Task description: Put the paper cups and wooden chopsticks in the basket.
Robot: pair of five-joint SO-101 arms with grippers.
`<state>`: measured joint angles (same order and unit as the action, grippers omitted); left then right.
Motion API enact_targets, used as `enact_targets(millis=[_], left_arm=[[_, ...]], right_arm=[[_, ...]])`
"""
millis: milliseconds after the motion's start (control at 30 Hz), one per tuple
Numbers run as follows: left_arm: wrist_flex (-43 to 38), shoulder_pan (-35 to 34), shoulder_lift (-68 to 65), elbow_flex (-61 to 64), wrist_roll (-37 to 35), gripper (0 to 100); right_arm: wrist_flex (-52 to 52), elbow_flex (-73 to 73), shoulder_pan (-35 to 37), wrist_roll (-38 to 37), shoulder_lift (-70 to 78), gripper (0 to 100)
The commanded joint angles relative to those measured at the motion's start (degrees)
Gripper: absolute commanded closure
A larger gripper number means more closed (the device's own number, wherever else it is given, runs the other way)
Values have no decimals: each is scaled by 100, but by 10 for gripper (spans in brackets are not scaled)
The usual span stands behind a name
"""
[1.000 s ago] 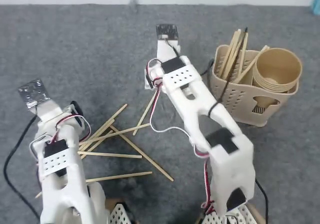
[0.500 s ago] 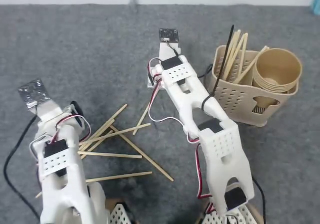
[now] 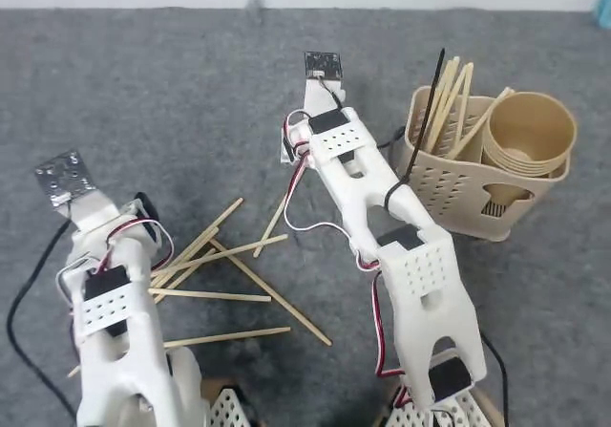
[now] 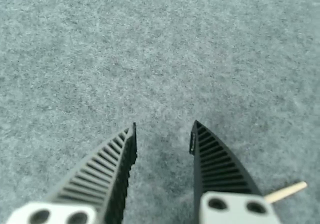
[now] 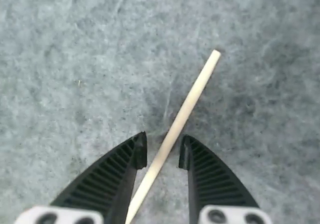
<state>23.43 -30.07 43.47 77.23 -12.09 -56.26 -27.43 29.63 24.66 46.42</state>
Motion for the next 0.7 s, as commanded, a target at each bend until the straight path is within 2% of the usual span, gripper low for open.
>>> enact_targets(millis=[0,67,167,400,667], left_arm=[[-123,44,-9,-242,53,831],[-123,44,-9,-242,53,831],[-123,44,-9,-242,53,831],[-123,35,-9,-242,53,831],[-132,35,-9,-242,53,831]], right_arm=[[-101,-378,-84,35,31,880],[-312,-519,-92,35,57,900],[-532,-659,-110,35,66,993],[-1138,-800,-119,26,-163,991],[-2281,-853,-92,-132,-1314,991]])
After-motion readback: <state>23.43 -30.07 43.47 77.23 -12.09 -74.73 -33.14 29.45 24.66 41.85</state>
